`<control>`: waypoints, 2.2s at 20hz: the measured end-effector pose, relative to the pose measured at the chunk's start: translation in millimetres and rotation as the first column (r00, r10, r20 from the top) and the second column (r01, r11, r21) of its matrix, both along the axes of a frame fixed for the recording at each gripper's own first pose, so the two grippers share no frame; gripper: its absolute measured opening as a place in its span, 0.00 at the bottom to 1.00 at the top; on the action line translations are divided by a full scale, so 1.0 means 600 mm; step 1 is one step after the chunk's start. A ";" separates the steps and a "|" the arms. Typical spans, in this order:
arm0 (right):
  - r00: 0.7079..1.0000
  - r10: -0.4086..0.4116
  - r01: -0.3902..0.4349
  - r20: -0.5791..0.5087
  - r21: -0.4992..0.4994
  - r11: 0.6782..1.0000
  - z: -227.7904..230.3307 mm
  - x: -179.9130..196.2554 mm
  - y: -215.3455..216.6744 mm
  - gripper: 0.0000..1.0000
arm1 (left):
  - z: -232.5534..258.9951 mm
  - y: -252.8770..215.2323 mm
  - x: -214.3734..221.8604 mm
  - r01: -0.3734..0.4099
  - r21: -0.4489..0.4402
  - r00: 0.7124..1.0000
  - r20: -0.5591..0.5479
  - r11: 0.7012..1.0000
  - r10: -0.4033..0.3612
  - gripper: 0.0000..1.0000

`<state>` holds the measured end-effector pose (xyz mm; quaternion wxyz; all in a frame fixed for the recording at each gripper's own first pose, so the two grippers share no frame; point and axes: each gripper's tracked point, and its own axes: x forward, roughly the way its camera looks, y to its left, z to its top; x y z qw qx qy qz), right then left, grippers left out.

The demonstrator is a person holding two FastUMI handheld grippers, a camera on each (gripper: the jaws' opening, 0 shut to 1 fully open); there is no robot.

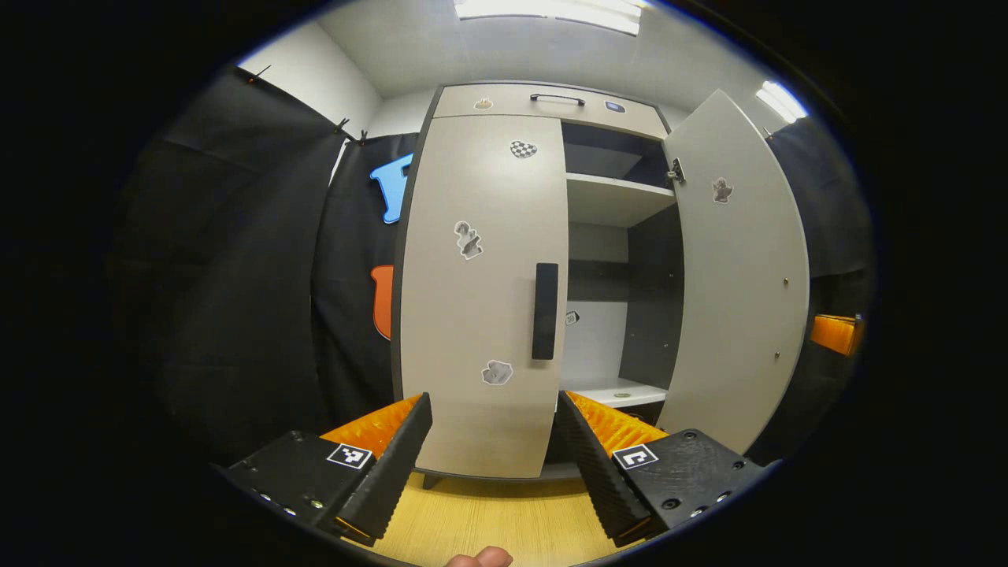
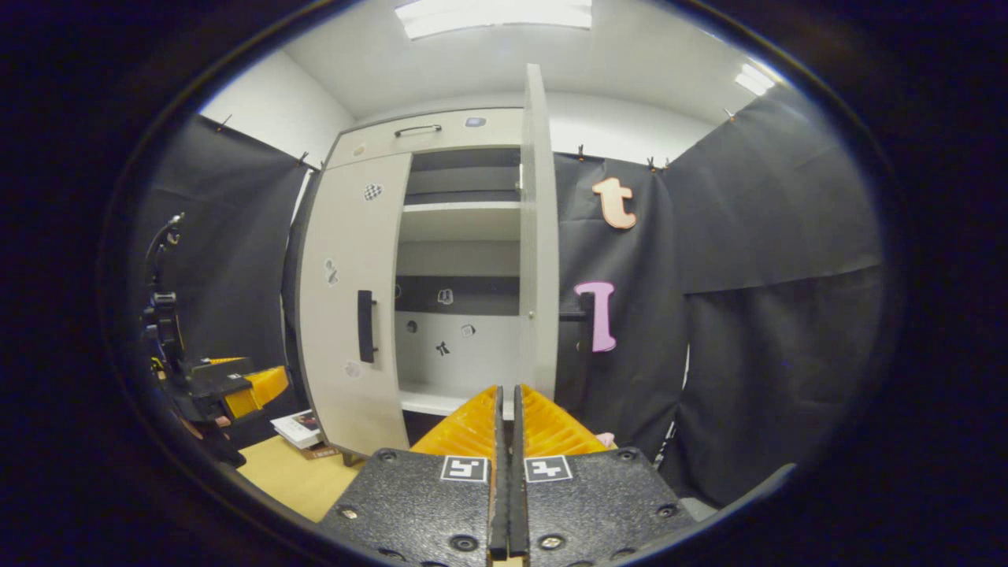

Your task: Open the right door of the double-door shoe cabinet with the right hand, and open the left door with the left hand.

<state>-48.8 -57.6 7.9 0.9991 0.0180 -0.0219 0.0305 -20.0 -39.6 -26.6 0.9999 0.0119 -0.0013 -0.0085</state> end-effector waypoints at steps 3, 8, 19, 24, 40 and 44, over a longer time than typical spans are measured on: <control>0.998 0.056 -0.056 -0.028 -0.011 0.998 -0.020 0.009 0.043 0.04 | 0.003 0.014 -0.004 -0.014 0.007 1.000 0.007 1.000 0.014 0.95; 0.997 0.050 -0.052 -0.065 -0.034 0.998 -0.038 0.025 0.063 0.66 | 0.010 0.012 0.002 0.009 -0.020 1.000 0.013 1.000 -0.009 0.95; 0.994 0.028 -0.026 -0.106 0.017 1.000 -0.082 0.000 0.050 0.86 | 0.055 -0.049 0.189 0.060 -0.077 0.998 0.027 0.995 -0.058 0.95; 0.994 -0.005 0.009 -0.110 0.037 0.999 -0.086 -0.004 0.016 0.86 | 0.052 -0.088 0.278 0.081 -0.040 0.997 -0.011 0.996 -0.081 0.95; 0.990 -0.042 0.055 -0.132 0.099 0.994 -0.110 0.025 -0.035 0.86 | 0.027 -0.089 0.356 0.049 -0.020 0.998 -0.049 0.999 -0.050 0.85; 0.992 -0.026 0.038 -0.126 0.092 0.995 -0.109 0.032 -0.026 0.86 | 0.027 -0.085 0.356 0.050 -0.021 0.998 -0.047 0.999 -0.051 0.71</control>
